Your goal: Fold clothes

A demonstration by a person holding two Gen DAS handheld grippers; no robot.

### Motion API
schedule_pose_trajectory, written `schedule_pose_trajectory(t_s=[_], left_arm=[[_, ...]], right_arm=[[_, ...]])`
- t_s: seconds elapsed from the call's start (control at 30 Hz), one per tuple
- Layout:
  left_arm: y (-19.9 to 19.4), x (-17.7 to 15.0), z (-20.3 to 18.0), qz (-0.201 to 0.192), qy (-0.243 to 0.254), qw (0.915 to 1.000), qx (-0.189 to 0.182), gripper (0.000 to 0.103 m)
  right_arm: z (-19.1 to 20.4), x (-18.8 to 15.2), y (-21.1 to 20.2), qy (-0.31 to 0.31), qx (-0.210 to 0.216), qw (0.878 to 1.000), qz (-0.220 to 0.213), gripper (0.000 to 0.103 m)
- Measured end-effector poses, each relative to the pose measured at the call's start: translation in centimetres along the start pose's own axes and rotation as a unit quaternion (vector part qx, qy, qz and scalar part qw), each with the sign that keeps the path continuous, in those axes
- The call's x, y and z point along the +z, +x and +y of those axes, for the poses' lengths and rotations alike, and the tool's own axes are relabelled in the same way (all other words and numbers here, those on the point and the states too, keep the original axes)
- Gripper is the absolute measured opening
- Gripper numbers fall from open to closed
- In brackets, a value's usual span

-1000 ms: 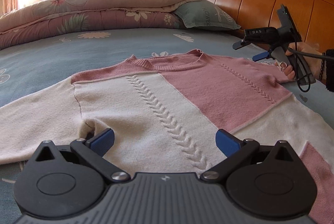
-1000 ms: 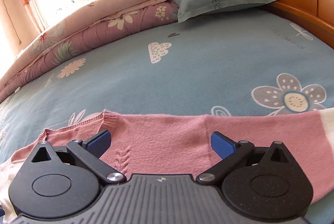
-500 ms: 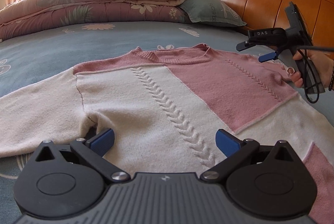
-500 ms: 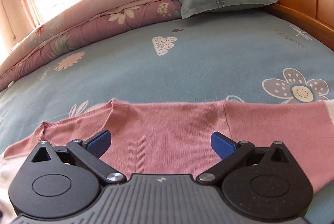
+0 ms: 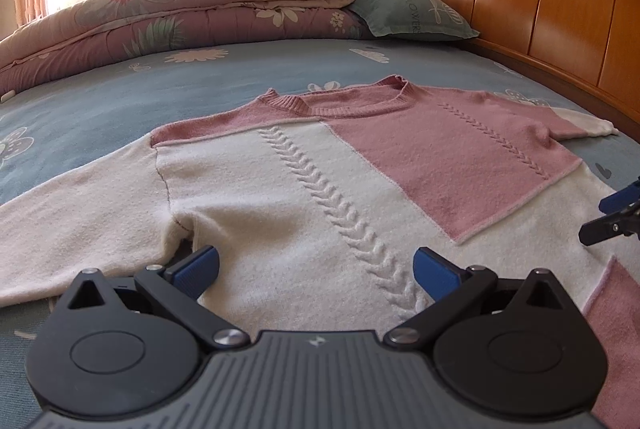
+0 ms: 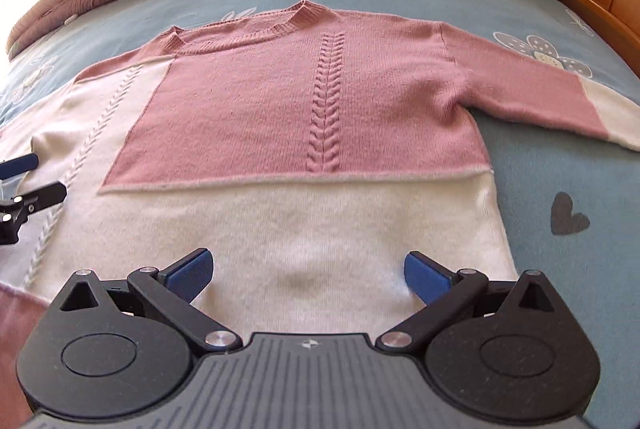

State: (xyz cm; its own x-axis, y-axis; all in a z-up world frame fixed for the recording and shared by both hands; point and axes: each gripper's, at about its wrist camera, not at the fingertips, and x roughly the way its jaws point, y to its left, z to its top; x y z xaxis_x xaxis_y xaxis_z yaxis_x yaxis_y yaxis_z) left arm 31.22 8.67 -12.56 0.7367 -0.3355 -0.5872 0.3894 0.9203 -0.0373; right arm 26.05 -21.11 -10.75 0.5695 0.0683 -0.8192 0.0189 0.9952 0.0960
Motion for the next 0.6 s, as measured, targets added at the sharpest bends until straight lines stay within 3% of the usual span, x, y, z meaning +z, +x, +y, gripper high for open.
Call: schedule_pose_trajectory(t_s=[0.13,0.3,0.47,0.6], left_arm=[[-1.4,-0.2,-0.4,-0.010,0.013,0.9998,0.008,0.102],[-3.0,-0.5,-1.4,-0.004,0.013,0.9999,-0.008,0.102],[-5.3,-1.0,-4.3,-0.006,0.033,0.9972,-0.066,0.102],[-5.8,-2.4,-7.0,0.029,0.052,0.9929,-0.104,0.102]], right_arm=[[0.9,-3.4,-2.8,-0.010,-0.010,1.000,-0.006,0.103],[0.9,-7.8,-3.9,-0.008,-0.035,0.998,-0.046,0.103],[0.6,-9.3,-4.4,0.000,-0.041,0.996,-0.077,0.103],[0.3,-9.5,-4.6,-0.004,-0.032,0.996,-0.081,0.103]])
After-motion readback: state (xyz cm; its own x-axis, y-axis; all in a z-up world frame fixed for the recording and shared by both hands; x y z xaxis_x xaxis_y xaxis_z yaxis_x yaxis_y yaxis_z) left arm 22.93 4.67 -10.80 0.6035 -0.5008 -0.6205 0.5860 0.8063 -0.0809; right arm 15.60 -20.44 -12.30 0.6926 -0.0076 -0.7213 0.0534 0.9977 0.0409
